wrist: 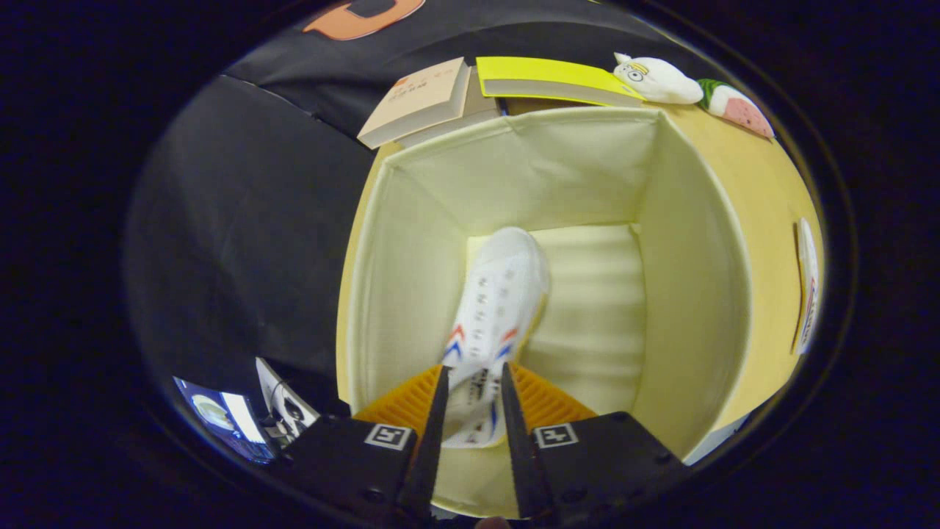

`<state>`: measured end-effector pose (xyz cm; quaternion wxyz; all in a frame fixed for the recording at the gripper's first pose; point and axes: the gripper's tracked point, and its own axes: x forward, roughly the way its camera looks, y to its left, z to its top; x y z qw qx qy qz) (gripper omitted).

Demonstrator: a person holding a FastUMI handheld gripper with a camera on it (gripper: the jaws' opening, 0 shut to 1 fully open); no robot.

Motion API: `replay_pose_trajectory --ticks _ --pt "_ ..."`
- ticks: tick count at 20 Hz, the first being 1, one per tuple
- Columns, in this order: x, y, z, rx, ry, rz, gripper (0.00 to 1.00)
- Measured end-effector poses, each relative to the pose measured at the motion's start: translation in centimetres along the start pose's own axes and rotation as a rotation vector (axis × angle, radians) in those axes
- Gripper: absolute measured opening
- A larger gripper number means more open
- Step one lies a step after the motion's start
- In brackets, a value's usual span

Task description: Open the storage box then place both shoes into the box .Put the left shoe in first, then the right shoe, with the right side of both shoes facing outward in a uniform manner.

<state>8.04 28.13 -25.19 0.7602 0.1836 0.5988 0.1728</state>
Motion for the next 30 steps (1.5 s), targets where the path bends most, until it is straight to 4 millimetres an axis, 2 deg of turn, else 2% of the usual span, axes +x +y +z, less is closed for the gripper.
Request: replay_pose_trajectory --ticks 3,6,9,10,13,16,19,22,24,27,30 --pt "-2.6 -0.2 0.2 -0.011 -0.057 0.013 0.76" --pt "-6.9 -1.3 0.4 -0.057 -0.152 0.014 0.81" --pt "-12.3 -3.4 0.7 -0.085 -0.251 0.001 0.91" --pt "-14.1 -4.7 0.9 -0.1 -0.288 -0.013 0.94" --pt "-20.1 -10.1 1.8 -0.152 -0.433 -0.11 0.94" --pt "-25.7 -17.3 1.8 -0.142 -0.526 -0.205 0.94" --pt "-28.9 -25.5 0.9 -0.068 -0.543 -0.269 0.99" --pt "-30.0 -33.7 -0.2 0.015 -0.515 -0.319 0.98" --pt "-29.4 -39.2 -0.7 0.033 -0.474 -0.371 0.98" --pt "-26.9 -45.0 -1.1 0.052 -0.381 -0.389 0.98" --pt "-22.2 -49.9 -1.0 0.049 -0.281 -0.405 0.99"
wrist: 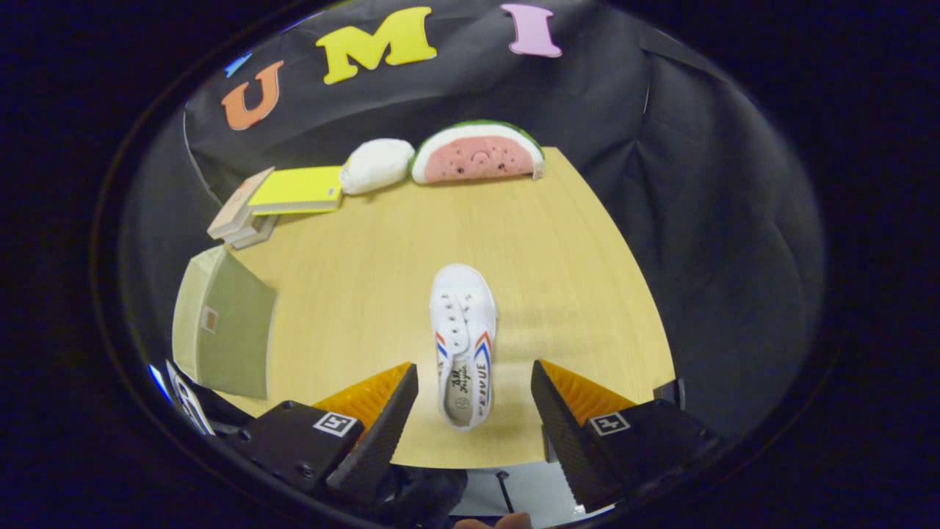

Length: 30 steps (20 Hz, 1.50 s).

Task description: Open the storage box then place both shoes into the box .Put the left shoe in first, then the right shoe, with the right side of both shoes facing outward in a uniform manner.

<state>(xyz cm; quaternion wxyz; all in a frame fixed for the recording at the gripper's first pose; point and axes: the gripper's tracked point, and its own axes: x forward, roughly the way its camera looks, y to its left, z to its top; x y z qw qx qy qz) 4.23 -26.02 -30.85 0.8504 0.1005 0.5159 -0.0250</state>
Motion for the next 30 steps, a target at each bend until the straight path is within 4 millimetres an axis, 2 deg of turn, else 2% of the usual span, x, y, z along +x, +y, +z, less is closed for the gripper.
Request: replay_pose_trajectory --ticks 2,4,8,11,13,14,16,17,18,19,22,24,27,30 --pt "3.1 -1.1 -1.3 -0.006 0.083 0.004 0.99" --pt "5.5 -1.6 -1.6 -0.008 0.128 0.01 0.99" --pt "8.7 -1.7 -1.4 -0.003 0.187 0.035 0.99" --pt "9.9 -1.1 -1.8 0.005 0.253 0.077 0.97" --pt "10.0 -0.1 -1.8 0.007 0.266 0.125 0.84" --pt "9.9 0.5 -1.9 0.023 0.277 0.148 0.66" --pt "10.0 0.3 -2.0 0.032 0.274 0.128 0.32" --pt "9.9 0.2 -2.1 0.046 0.276 0.131 0.25" --pt "9.5 0.6 -2.0 0.077 0.28 0.148 0.13" --pt "9.0 1.1 -2.3 0.096 0.293 0.168 0.07" --pt "7.2 2.7 -3.0 0.11 0.291 0.185 0.06" --pt "5.1 5.1 -3.3 0.103 0.279 0.209 0.06" --pt "0.5 10.6 -3.2 0.107 0.252 0.28 0.06" --pt "-4.3 18.2 -2.3 0.086 0.217 0.354 0.06"
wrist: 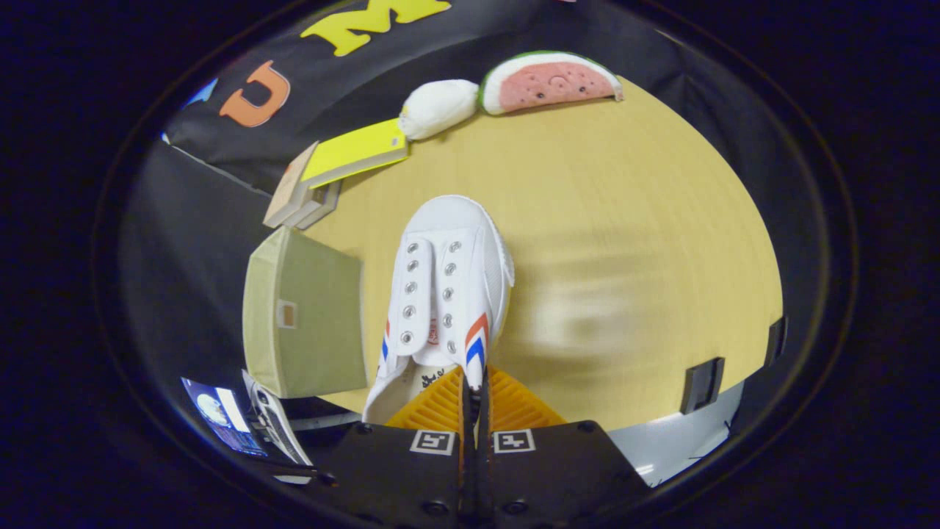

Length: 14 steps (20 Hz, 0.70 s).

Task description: Open the storage box then place both shoes into the box .Put the left shoe in first, then the right shoe, with the right side of both shoes facing outward in a uniform manner.

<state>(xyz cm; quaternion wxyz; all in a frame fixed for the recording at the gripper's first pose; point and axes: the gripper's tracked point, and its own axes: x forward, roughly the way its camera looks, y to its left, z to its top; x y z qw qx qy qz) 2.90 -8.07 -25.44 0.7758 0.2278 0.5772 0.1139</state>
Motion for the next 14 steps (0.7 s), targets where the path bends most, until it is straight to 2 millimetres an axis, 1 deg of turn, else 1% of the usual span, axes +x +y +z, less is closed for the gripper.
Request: replay_pose_trajectory --ticks 2,3,4,5,6,8,10,11,13,14 --pt "-1.1 5.6 -0.2 -0.02 -0.021 0.039 0.06" --pt "-1.7 8.8 -0.1 -0.027 -0.036 0.061 0.06" --pt "-2.5 11.9 -0.5 -0.027 -0.047 0.076 0.06" --pt "-2.9 14.6 -0.4 -0.021 -0.058 0.09 0.06" --pt "-2.9 17.2 -0.2 -0.017 -0.068 0.098 0.06" --pt "-2.1 21.4 0.3 -0.011 -0.09 0.083 0.05" --pt "-0.5 24.3 0.5 -0.011 -0.102 0.041 0.05" --pt "0.5 25.4 0.4 -0.015 -0.102 0.016 0.05" --pt "2.6 26.8 0.4 -0.019 -0.105 -0.033 0.05" --pt "3.8 27.1 0.4 -0.031 -0.117 -0.075 0.06"
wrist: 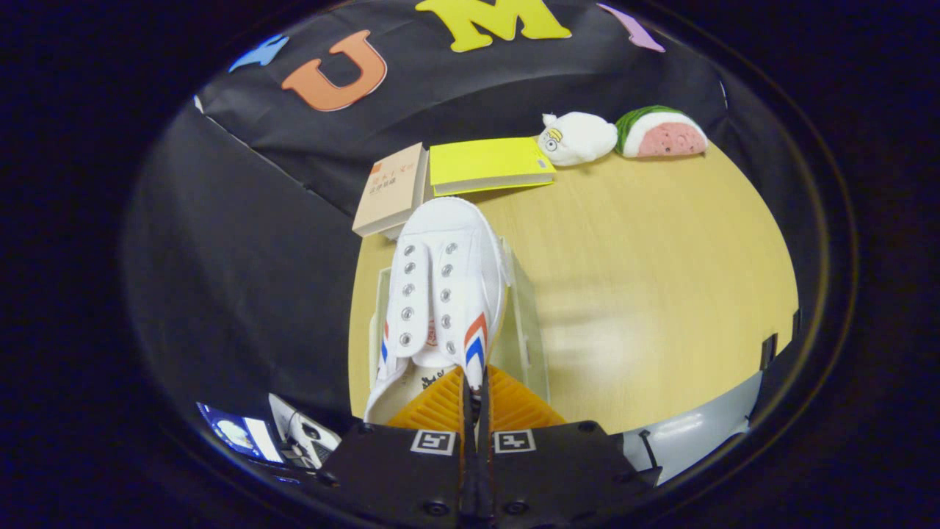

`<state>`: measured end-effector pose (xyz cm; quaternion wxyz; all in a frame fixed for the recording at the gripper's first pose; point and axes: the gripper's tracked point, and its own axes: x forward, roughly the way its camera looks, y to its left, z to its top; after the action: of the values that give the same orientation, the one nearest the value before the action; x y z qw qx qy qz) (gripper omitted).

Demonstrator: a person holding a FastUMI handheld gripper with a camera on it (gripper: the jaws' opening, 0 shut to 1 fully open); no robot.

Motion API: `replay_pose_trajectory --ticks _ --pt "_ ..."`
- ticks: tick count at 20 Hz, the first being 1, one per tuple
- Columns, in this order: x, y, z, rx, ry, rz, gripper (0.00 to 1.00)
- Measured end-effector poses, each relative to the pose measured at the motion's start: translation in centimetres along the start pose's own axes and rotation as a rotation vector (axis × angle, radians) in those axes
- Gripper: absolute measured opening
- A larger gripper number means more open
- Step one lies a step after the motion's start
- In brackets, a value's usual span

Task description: Open the storage box then place both shoes into the box .Put the left shoe in first, then the right shoe, with the right side of both shoes facing outward in a uniform manner.

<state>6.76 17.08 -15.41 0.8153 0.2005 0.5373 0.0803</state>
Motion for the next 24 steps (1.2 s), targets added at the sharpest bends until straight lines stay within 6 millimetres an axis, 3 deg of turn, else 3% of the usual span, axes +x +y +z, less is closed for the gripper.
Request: replay_pose_trajectory --ticks 8,13,18,22,23,24 --pt "5.6 -0.7 -1.9 -0.068 -0.065 -0.238 0.05" --pt "6.0 -0.6 -2.6 -0.069 -0.101 -0.27 0.05" --pt "7.3 -2.3 -4.9 -0.022 -0.066 -0.296 0.05" --pt "8.0 -2.3 -4.9 -0.021 -0.073 -0.324 0.06" --pt "8.2 -1.6 -4.7 -0.036 -0.077 -0.3 0.08" --pt "7.4 -1.3 -4.3 -0.051 -0.104 -0.308 0.25"
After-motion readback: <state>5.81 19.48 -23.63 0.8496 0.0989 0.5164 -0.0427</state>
